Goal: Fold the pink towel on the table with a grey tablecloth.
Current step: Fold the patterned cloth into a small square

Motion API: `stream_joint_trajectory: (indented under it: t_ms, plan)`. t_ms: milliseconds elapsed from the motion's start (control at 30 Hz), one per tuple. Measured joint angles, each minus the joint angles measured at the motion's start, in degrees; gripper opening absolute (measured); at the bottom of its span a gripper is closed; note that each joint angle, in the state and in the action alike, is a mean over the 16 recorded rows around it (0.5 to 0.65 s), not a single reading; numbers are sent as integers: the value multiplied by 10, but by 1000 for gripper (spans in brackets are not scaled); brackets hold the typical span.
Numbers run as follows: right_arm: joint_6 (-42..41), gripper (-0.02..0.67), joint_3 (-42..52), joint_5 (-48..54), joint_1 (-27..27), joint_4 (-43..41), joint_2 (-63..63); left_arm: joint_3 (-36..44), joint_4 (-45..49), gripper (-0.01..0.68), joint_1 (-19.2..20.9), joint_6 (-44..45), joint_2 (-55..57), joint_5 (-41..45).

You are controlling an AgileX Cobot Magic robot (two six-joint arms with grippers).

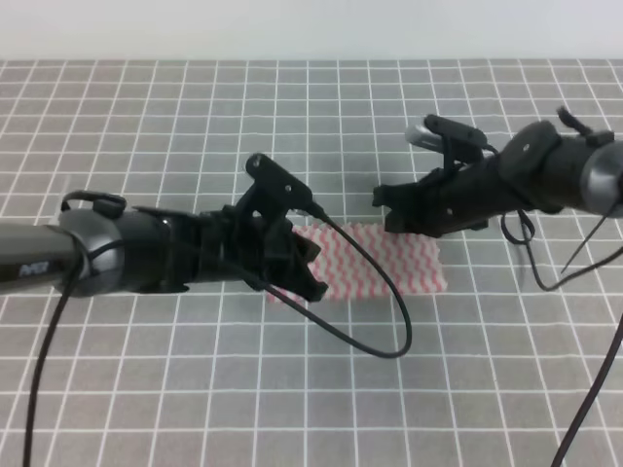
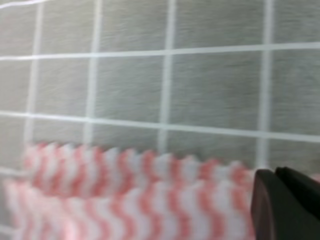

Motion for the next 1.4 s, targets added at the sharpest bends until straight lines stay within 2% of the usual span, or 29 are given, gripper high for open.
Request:
stream_joint_trajectory:
  t_ms: [267,600,800,1400]
  plan:
    - [33,-17,-22,73,-2,-73,-28,2,13,-3,8,-87,-25,11]
    - [86,-17,-25,186,-2,-168,-62,12,73,-3,15,-190,-23,67]
    - [90,-17,-25,220,-2,-178,-53,16,92,-2,16,-205,-5,79]
    - [105,-17,-26,234,-2,-215,-19,17,105,-3,16,-205,19,84]
